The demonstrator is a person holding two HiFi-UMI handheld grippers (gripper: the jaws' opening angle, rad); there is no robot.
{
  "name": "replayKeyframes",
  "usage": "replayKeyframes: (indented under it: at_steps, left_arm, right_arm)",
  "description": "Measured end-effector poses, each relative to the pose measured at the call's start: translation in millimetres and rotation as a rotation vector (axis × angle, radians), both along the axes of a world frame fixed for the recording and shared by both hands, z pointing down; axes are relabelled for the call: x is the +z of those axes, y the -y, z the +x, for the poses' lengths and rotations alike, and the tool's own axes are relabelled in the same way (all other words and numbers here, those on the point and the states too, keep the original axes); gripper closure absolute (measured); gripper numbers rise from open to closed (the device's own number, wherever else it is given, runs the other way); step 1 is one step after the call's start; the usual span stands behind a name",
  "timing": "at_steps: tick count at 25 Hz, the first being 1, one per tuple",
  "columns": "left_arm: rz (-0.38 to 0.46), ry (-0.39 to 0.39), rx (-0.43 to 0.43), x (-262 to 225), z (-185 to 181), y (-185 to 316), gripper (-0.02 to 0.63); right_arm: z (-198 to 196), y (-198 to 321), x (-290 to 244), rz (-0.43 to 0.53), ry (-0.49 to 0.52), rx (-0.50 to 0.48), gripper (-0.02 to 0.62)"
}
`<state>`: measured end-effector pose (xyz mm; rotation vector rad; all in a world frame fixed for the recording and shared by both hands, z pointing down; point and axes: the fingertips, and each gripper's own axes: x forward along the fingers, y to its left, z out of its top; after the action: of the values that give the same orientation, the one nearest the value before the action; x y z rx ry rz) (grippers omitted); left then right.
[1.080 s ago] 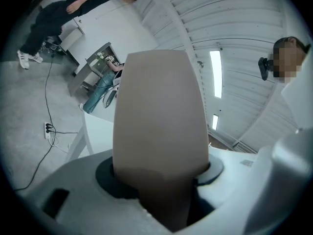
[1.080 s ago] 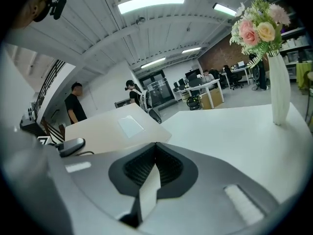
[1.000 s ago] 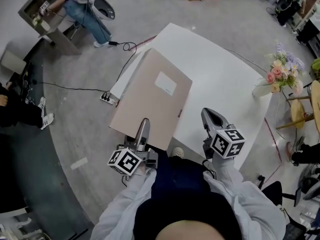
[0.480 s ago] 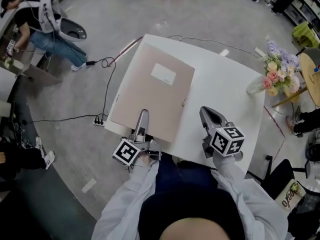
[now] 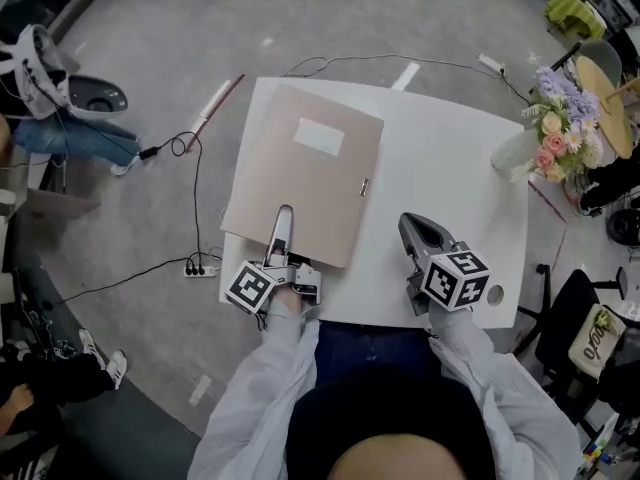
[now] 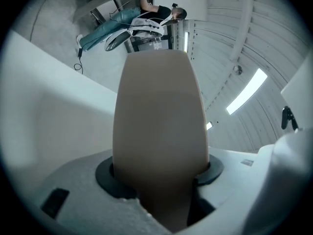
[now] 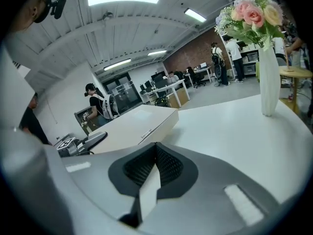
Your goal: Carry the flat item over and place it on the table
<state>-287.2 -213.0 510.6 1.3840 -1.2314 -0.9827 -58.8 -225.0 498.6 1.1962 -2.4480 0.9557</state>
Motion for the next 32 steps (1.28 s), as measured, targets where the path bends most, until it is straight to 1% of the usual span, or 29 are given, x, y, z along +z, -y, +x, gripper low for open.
replayKeyframes:
  at_steps: [3, 7, 13, 18, 21, 23, 26, 30, 32]
  left_arm:
    - [-0.019, -0.015, 0.035, 15.3, -7.0, 15.5, 0.340]
    - [-0.035, -0.052, 0.050, 29.3, -9.2, 32.5, 0.341]
    - [-0.083, -0.161, 0.007, 59.1, -14.5, 38.9, 0.334]
    - [-0.112, -0.180, 0.001, 70.6, -14.2, 38.0, 0.318]
    - [-0.131, -0.175, 0.009, 72.6, -13.6, 37.4, 0.313]
    - [-0.162, -0.162, 0.019, 74.6, -13.4, 36.0, 0.306]
    - [-0.240, -0.119, 0.026, 82.3, -17.0, 34.2, 0.262]
    - [-0.355, -0.085, 0.044, 85.7, -18.0, 32.6, 0.219]
    - [-0.399, -0.041, 0.061, 83.8, -16.7, 32.6, 0.175]
  right_arm:
    - [-9.1, 3.0, 4.5, -0.020, -0.003, 0.035, 0.584]
    - [-15.4, 5.6, 10.8, -0.034, -0.019, 0.060, 0.584]
    - [-16.1, 6.0, 21.2, -0.042, -0.050, 0.071, 0.584]
    - [-15.7, 4.9, 22.2, -0.043, -0.062, 0.071, 0.584]
    - [-14.6, 2.8, 22.2, -0.044, -0.063, 0.067, 0.584]
    - [-13.8, 0.8, 21.2, -0.042, -0.061, 0.060, 0.584]
    - [-14.3, -0.2, 19.2, -0.037, -0.054, 0.050, 0.584]
    - [-18.3, -0.9, 17.2, -0.035, -0.033, 0.035, 0.584]
    - [-19.4, -2.7, 14.7, -0.034, -0.021, 0.028, 0.584]
